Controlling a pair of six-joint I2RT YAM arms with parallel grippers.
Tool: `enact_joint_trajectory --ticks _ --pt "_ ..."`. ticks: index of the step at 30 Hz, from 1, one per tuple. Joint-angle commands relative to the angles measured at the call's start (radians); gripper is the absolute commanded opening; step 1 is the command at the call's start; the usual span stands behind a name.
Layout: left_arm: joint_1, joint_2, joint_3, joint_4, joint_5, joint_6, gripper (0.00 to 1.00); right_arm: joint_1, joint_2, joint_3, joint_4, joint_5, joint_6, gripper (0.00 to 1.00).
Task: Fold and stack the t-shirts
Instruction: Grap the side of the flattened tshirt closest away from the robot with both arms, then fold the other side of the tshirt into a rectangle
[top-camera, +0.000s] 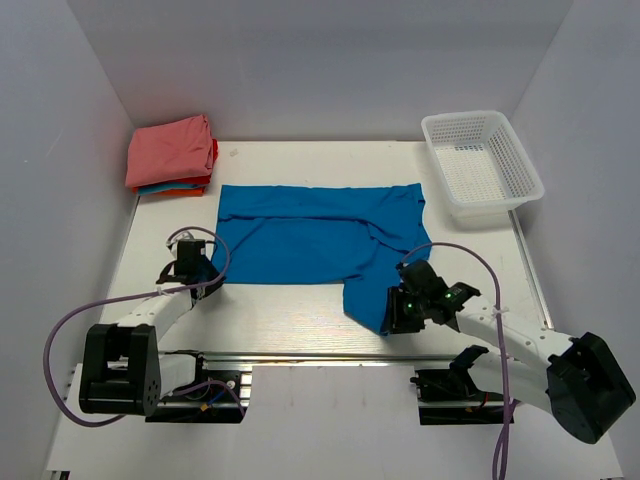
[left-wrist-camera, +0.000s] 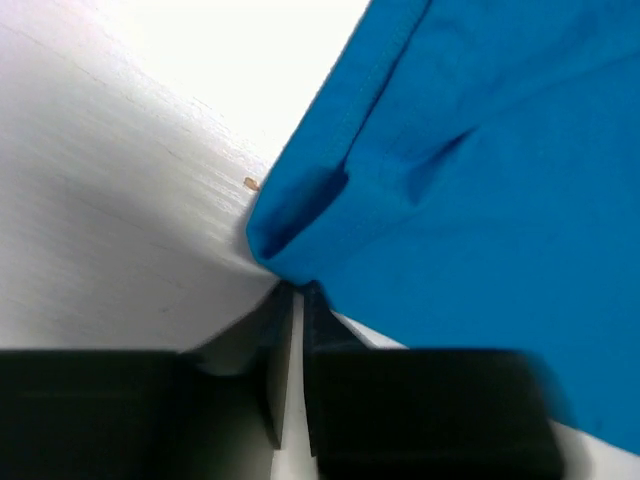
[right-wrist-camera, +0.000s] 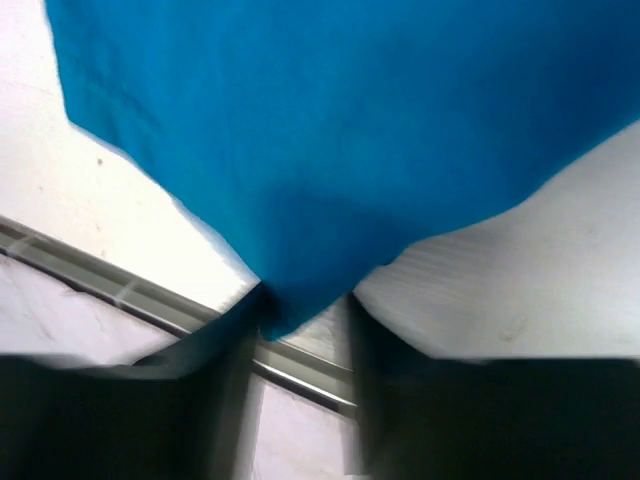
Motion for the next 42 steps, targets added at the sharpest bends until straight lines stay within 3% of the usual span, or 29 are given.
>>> enact_joint_trajectory --ticks 1,3,5,12,16,20,27,42 --pt "0.003 0.006 -0.025 -0.013 0.013 0.003 0.07 0.003 -0.002 -0.050 0.067 -0.036 0.076 0.32" --pt "0.003 0.006 -0.025 -0.024 0.013 0.003 0.00 0.003 -0.016 -0.075 0.086 -0.033 0.107 0.15" --pt "0.003 -0.003 -0.025 -0.035 0.001 0.003 0.00 0.003 -0.034 -0.073 0.040 -0.013 0.119 0.00" --pt "0.003 -0.074 -0.025 -0.099 -0.085 -0.024 0.00 0.000 -0.154 0.011 -0.255 0.068 0.150 0.00" --pt "0.003 -0.144 -0.025 -0.122 -0.125 -0.038 0.00 -0.003 -0.203 0.031 -0.339 0.085 0.170 0.00" --pt "0.003 -0.204 -0.034 -0.122 -0.115 -0.029 0.00 -0.001 -0.198 0.034 -0.342 0.084 0.181 0.00" --pt "-0.008 -0.237 -0.025 -0.046 0.085 0.014 0.00 -0.001 -0.174 0.158 -0.272 0.068 0.052 0.00" --pt "0.005 -0.011 0.190 -0.015 0.107 -0.005 0.00 -0.069 0.059 0.431 -0.131 0.262 -0.006 0.00"
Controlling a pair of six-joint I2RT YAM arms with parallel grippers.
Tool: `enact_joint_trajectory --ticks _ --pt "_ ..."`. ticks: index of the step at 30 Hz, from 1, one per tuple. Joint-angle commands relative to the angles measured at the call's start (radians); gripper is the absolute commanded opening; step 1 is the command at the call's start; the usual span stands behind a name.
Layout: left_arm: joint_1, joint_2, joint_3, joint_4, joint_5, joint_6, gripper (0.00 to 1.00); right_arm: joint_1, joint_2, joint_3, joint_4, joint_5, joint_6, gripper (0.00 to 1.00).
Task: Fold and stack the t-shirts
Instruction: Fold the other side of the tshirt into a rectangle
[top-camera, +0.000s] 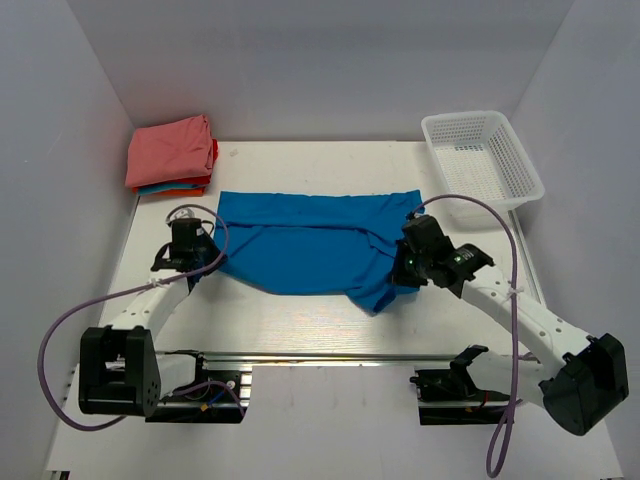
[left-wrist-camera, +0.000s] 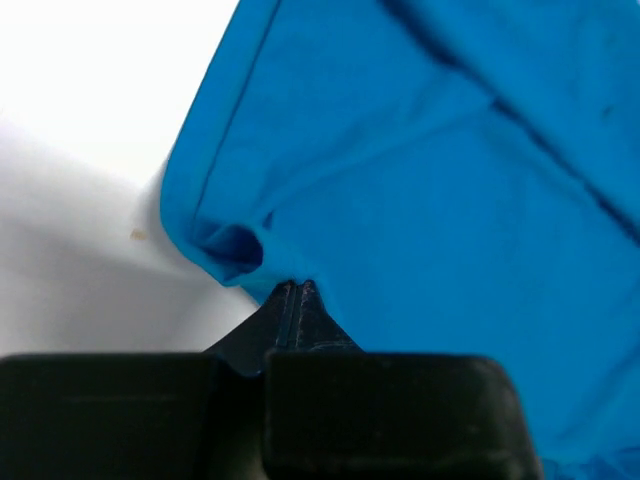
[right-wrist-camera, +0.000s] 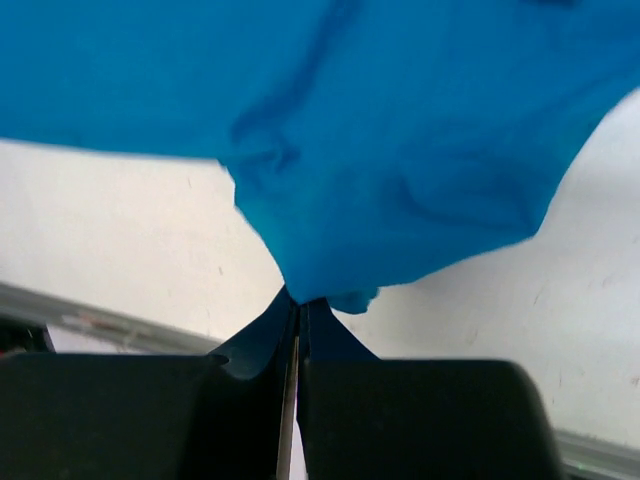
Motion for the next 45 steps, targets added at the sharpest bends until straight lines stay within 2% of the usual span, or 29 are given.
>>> enact_joint_trajectory --ticks 1,6,8,14,26,37,45 --pt "0.005 0.028 0.086 0.029 -0.004 -0.005 0.00 -0.035 0.021 0.062 0.080 0.056 -0.024 0.00" --pt "0.005 0.109 0.158 0.042 -0.069 -0.025 0.00 -0.097 0.106 0.119 0.144 0.030 -0.035 0.00" --pt "0.005 0.127 0.184 0.061 -0.081 -0.025 0.00 -0.129 0.128 0.151 0.177 -0.051 -0.047 0.00" --pt "0.015 0.224 0.272 0.061 -0.135 -0.025 0.00 -0.201 0.224 0.203 0.258 -0.140 -0.067 0.00" --pt "0.044 0.388 0.405 0.092 -0.136 -0.025 0.00 -0.309 0.328 0.306 0.292 -0.120 -0.107 0.00" --pt "0.053 0.526 0.526 0.159 -0.095 0.035 0.00 -0.362 0.523 0.455 0.309 -0.192 -0.164 0.00" --pt "0.053 0.641 0.606 0.170 -0.095 0.044 0.00 -0.388 0.679 0.577 0.324 -0.137 -0.208 0.00"
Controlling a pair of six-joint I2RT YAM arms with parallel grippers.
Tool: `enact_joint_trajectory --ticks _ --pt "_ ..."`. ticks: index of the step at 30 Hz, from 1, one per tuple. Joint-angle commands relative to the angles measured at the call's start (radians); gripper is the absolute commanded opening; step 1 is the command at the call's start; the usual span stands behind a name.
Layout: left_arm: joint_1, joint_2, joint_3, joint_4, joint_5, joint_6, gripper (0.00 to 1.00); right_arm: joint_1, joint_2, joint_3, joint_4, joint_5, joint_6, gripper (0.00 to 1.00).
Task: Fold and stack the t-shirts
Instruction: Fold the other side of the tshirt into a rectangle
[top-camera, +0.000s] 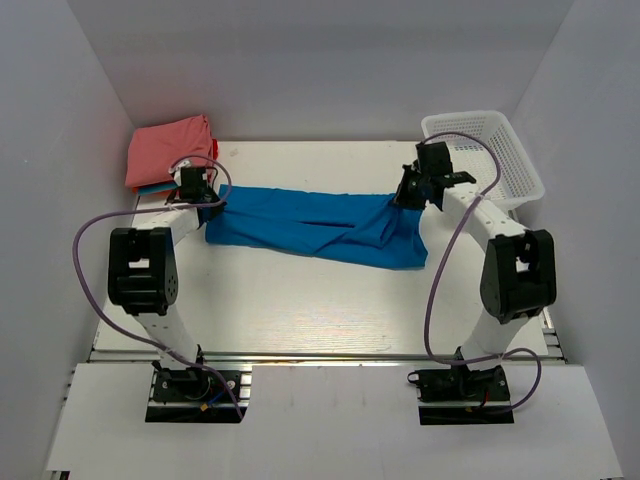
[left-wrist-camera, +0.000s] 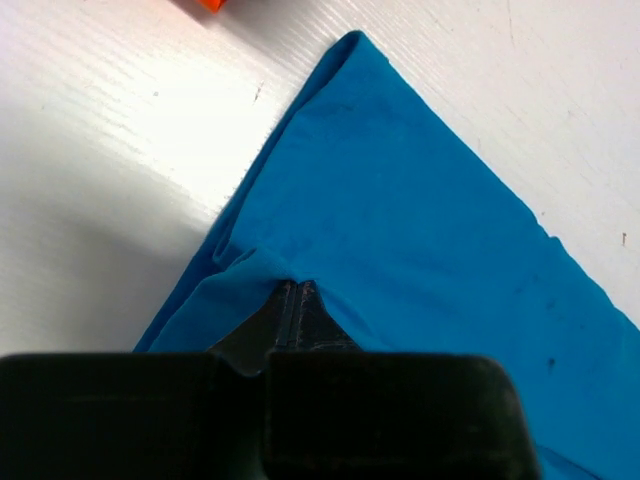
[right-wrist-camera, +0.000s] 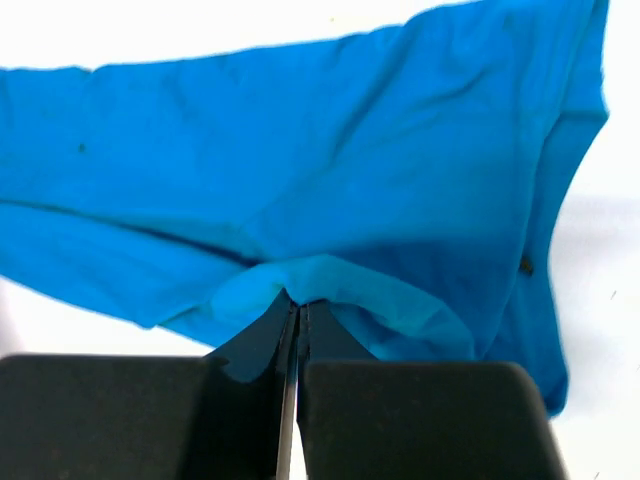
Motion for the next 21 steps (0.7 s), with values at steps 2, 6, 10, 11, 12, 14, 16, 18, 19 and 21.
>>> enact_joint_trajectory --ticks 2,6,10,11,12,14,16,18,19,21 --pt "0.006 0.028 0.077 0.032 -0.001 0.028 0.00 -0.020 0.050 0.092 0.039 0.037 -0.053 0.00" --pt "0.006 0.089 0.134 0.021 0.008 0.039 0.00 -0.028 0.123 0.149 0.062 0.019 -0.074 0.00" --pt "0.006 0.156 0.229 -0.069 -0.007 0.039 0.00 -0.039 0.206 0.199 0.053 0.014 -0.065 0.00" --pt "0.006 0.167 0.243 -0.088 -0.019 0.039 0.03 -0.048 0.223 0.209 0.054 0.008 -0.060 0.00" --pt "0.006 0.187 0.269 -0.101 -0.030 0.030 0.07 -0.048 0.269 0.242 0.051 -0.001 -0.065 0.00" --pt "0.006 0.201 0.295 -0.123 -0.044 0.030 0.45 -0.059 0.303 0.273 0.053 -0.009 -0.075 0.05" --pt "0.006 0.210 0.319 -0.153 -0.064 0.030 0.99 -0.062 0.376 0.368 0.047 -0.038 -0.104 0.23" --pt "0.006 0.210 0.367 -0.184 -0.084 0.030 1.00 -0.069 0.419 0.453 0.033 -0.078 -0.128 0.57" --pt "0.006 0.210 0.385 -0.225 -0.084 0.030 1.00 -0.072 0.442 0.513 0.000 -0.096 -0.140 0.90" --pt "0.006 0.200 0.413 -0.240 -0.084 0.030 1.00 -0.076 0.447 0.574 -0.022 -0.128 -0.160 0.90"
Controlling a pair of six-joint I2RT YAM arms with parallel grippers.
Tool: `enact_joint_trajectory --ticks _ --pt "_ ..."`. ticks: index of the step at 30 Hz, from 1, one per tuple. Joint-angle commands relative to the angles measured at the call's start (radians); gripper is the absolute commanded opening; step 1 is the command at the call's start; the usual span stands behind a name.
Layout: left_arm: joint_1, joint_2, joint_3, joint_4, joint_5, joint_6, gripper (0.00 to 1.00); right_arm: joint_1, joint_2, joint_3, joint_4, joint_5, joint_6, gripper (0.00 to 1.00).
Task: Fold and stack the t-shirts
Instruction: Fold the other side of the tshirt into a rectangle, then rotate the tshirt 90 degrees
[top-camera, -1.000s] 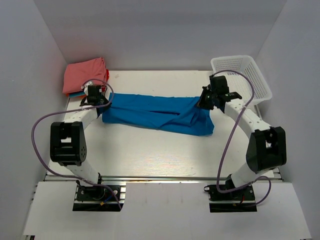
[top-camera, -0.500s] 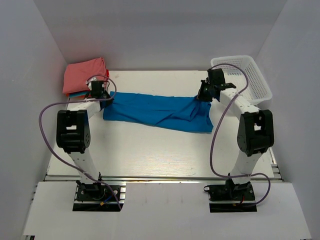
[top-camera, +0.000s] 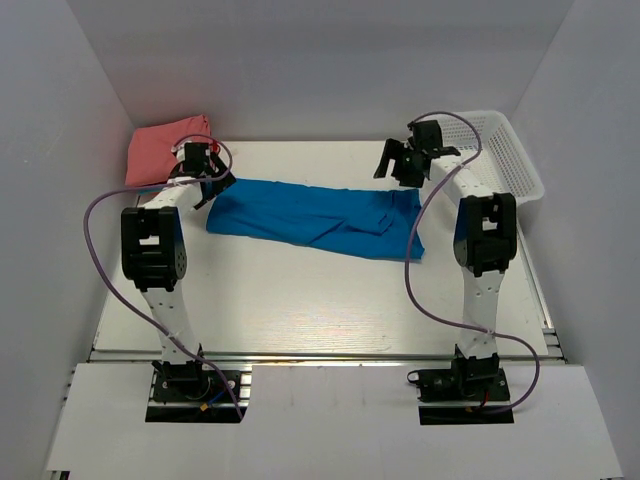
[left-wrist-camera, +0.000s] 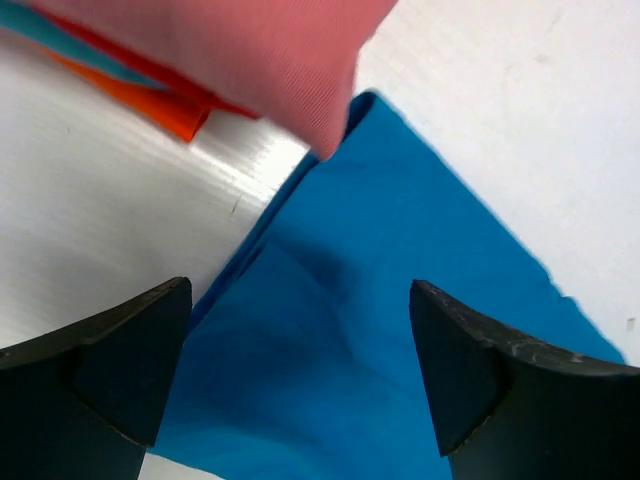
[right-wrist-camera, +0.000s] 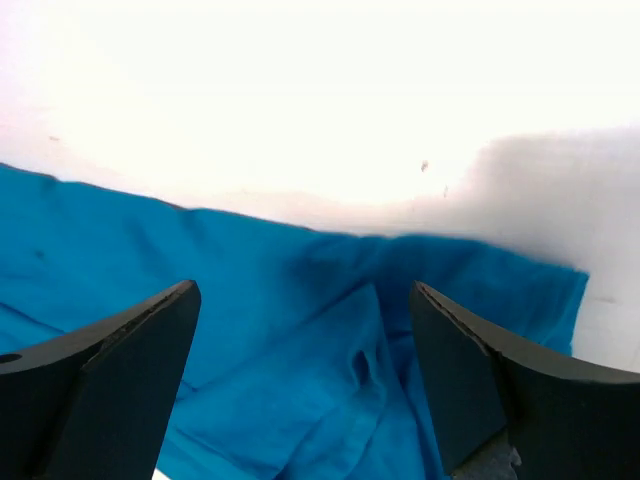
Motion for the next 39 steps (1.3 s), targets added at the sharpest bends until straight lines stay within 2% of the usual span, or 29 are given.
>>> enact_joint_trajectory --ticks 1,3,5,9,11,16,21,26,29,30,33,35,36,37,39 --pt "0.006 -0.049 0.065 -0.059 -0.020 0.013 1.00 -0.009 -0.034 0.111 -0.019 -0.071 -0.059 0.90" --pt "0.006 -0.084 0.065 -0.045 0.031 0.046 1.00 -0.001 -0.082 0.082 -0.004 -0.068 -0.060 0.90" --pt "-0.015 -0.104 0.032 -0.007 0.068 0.082 1.00 0.000 -0.166 -0.025 0.016 -0.079 -0.060 0.90" --pt "-0.024 -0.117 -0.045 0.109 0.322 0.114 1.00 0.008 -0.296 -0.226 0.095 -0.157 -0.045 0.90" --pt "-0.033 -0.083 -0.057 0.136 0.394 0.125 1.00 0.017 -0.361 -0.345 0.106 -0.224 -0.040 0.90" --pt "-0.069 0.013 -0.027 0.138 0.441 0.140 1.00 0.031 -0.450 -0.554 0.129 -0.274 -0.024 0.90" --pt "-0.078 0.038 -0.085 0.122 0.421 0.140 1.00 0.008 -0.438 -0.682 0.163 -0.185 0.016 0.90" --pt "-0.078 -0.058 -0.225 0.050 0.289 0.140 1.00 -0.050 -0.312 -0.665 0.169 -0.232 0.038 0.90" --pt "-0.078 -0.123 -0.343 0.013 0.264 0.117 1.00 -0.062 -0.228 -0.634 0.209 -0.283 0.053 0.90" --pt "-0.078 -0.170 -0.381 0.013 0.293 0.105 1.00 -0.066 -0.209 -0.598 0.214 -0.303 0.065 0.90" --pt "-0.115 -0.236 -0.627 0.033 0.442 0.050 1.00 -0.059 -0.084 -0.455 0.209 -0.332 0.075 0.90" --pt "-0.168 -0.293 -0.734 0.013 0.568 0.005 1.00 -0.053 0.016 -0.302 0.209 -0.352 0.079 0.90" --pt "-0.196 -0.316 -0.843 0.013 0.650 -0.012 1.00 -0.053 0.047 -0.257 0.203 -0.366 0.082 0.90" --pt "-0.252 -0.342 -0.896 0.013 0.693 -0.036 1.00 -0.050 0.108 -0.111 0.182 -0.382 0.081 0.90" --pt "-0.316 -0.442 -0.997 -0.022 0.752 -0.047 1.00 -0.040 0.212 -0.013 0.181 -0.453 0.079 0.90"
